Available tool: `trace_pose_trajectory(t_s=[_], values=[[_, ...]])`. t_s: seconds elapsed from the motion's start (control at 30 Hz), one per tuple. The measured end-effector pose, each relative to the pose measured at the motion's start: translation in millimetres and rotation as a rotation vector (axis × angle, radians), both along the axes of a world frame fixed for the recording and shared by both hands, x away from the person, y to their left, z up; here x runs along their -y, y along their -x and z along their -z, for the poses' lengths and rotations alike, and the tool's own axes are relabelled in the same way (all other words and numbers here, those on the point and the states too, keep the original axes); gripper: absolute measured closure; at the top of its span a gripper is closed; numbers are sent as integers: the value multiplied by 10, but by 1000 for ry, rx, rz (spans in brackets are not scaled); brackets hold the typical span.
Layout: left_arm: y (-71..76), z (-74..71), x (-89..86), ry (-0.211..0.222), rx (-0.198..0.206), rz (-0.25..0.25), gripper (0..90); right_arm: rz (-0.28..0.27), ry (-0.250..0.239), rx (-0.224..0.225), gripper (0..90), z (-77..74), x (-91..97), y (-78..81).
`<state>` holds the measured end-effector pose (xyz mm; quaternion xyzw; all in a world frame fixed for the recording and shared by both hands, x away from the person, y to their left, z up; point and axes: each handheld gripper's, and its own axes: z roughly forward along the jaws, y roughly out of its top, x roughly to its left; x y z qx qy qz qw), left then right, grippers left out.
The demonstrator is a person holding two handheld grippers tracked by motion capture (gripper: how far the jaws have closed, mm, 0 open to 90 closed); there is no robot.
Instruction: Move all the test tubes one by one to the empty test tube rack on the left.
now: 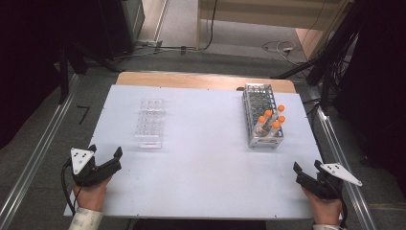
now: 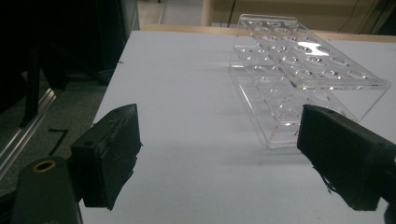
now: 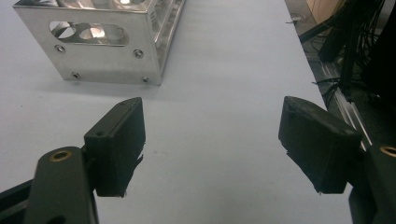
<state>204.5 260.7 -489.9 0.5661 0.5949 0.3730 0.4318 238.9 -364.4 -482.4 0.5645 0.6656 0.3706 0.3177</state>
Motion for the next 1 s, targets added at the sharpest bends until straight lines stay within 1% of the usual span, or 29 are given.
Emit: trace_pose_trajectory(t_s=[0.1,0.13,0.17,0.2,0.23,0.33,0.5,0.63,0.8,1.0], values=[[4,-4,9,-4,0,0,136,-12,0,3,214,-2,-11,1],[7,-6,14,-3,2,-2,136,-15,-16,4,215,-9,-23,2],[11,-9,18,-1,5,-2,136,-17,-22,3,219,-13,-28,2],[11,-9,18,-1,5,-2,136,-17,-22,3,219,-13,-28,2],[22,-21,18,0,16,-2,137,-26,-16,-3,222,-15,-34,-5],[30,-29,14,3,23,-4,137,-26,-21,-4,222,-15,-38,-17],[31,-33,26,4,25,3,137,-27,-18,0,222,-27,-60,-27],[31,-30,41,-1,15,14,137,-32,-21,0,222,-43,-82,-39],[30,-27,41,1,15,12,137,-35,-23,1,224,-54,-102,-63],[27,-26,50,-1,13,19,137,-49,-23,16,246,-91,-167,-113]])
